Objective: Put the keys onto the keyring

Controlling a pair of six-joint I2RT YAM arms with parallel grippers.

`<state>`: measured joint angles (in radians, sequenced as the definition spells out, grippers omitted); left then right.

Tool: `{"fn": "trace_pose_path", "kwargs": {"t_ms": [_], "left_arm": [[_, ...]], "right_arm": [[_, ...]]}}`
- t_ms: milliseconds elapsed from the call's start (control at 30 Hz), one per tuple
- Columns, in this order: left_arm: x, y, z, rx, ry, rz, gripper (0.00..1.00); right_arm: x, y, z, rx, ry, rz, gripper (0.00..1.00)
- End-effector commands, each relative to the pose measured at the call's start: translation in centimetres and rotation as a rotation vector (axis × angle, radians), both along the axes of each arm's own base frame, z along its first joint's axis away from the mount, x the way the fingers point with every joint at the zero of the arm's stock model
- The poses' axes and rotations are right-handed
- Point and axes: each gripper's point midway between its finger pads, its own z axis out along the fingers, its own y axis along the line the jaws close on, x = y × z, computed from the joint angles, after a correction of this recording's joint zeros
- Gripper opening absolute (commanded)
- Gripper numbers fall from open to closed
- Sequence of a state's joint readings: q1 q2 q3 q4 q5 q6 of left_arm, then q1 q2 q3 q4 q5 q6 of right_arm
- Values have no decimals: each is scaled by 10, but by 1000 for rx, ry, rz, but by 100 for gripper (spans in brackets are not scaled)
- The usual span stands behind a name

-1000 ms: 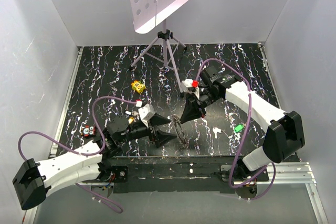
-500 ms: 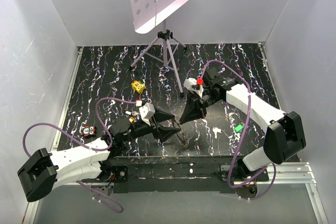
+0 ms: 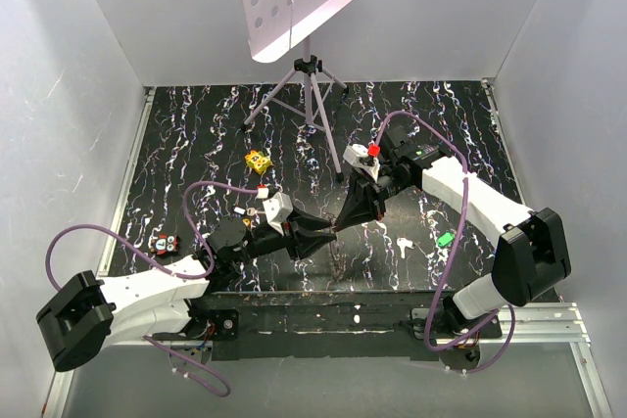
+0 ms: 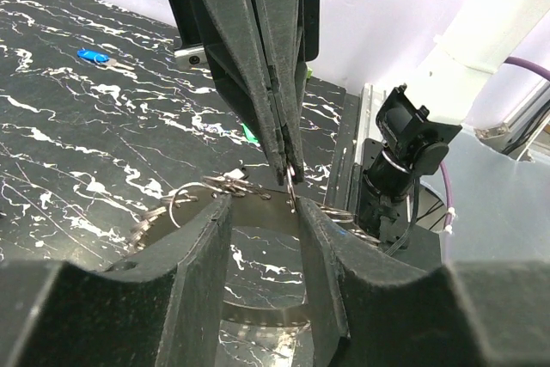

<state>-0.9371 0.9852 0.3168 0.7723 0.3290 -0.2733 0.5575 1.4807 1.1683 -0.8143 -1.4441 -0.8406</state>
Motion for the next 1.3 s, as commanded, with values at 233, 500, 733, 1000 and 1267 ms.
{"fn": "trace_pose_path", "kwargs": {"t_ms": [233,500,733,1000,1267], "left_arm": [[2,0,22,-52,-30,10,37],[0,1,25,-66,-31,4,36],[-1,-1,25,-65,-29,-10,18],[1,-3,4,67,9,-11,0],[3,10,-16,376,39,-7,0]], "right_arm": [[-3,-1,10,48,3,13,1],[-2,0,8,39,4,10,1],[-2,0,7,36,9,10,1],[1,-1,4,7,-8,-5,1],[5,-14,-4,-62,-164,-34,31]]}}
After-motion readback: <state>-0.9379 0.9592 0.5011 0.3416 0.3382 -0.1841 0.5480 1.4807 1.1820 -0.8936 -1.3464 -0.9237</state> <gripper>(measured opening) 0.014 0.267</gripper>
